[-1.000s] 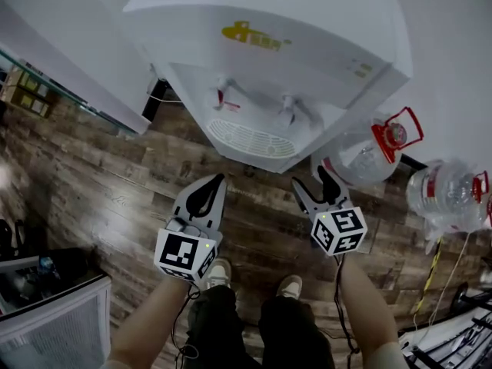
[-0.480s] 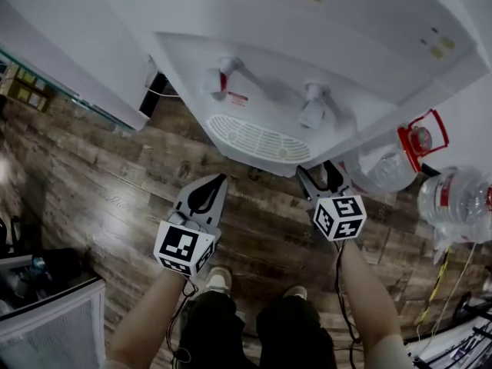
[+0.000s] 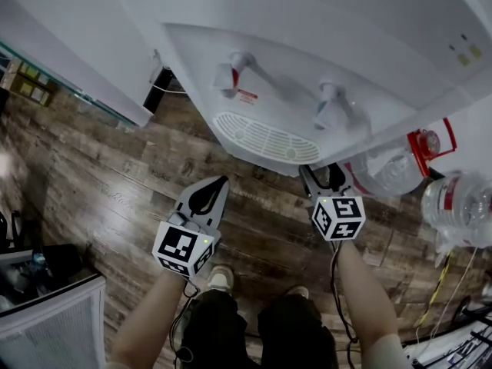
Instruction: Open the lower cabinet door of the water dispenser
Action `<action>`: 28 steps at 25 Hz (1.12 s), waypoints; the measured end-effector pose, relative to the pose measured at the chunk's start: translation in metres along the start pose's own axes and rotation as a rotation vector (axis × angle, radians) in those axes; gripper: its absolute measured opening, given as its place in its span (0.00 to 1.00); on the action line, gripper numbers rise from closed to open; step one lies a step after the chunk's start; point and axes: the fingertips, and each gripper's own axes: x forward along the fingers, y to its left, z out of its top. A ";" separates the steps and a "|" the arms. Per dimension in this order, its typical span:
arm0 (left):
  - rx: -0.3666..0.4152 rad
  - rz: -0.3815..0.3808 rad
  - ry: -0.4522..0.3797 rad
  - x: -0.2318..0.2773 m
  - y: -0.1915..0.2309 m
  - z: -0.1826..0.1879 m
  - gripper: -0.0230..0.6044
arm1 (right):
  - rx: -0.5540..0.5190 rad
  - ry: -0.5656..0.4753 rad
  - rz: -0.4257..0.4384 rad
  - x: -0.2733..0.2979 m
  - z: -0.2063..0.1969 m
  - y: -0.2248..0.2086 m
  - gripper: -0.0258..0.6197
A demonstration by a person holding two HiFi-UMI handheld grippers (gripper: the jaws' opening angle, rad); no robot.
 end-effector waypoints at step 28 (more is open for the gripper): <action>-0.136 0.034 0.145 -0.099 0.007 -0.022 0.05 | -0.226 0.392 0.009 -0.060 -0.046 0.078 0.34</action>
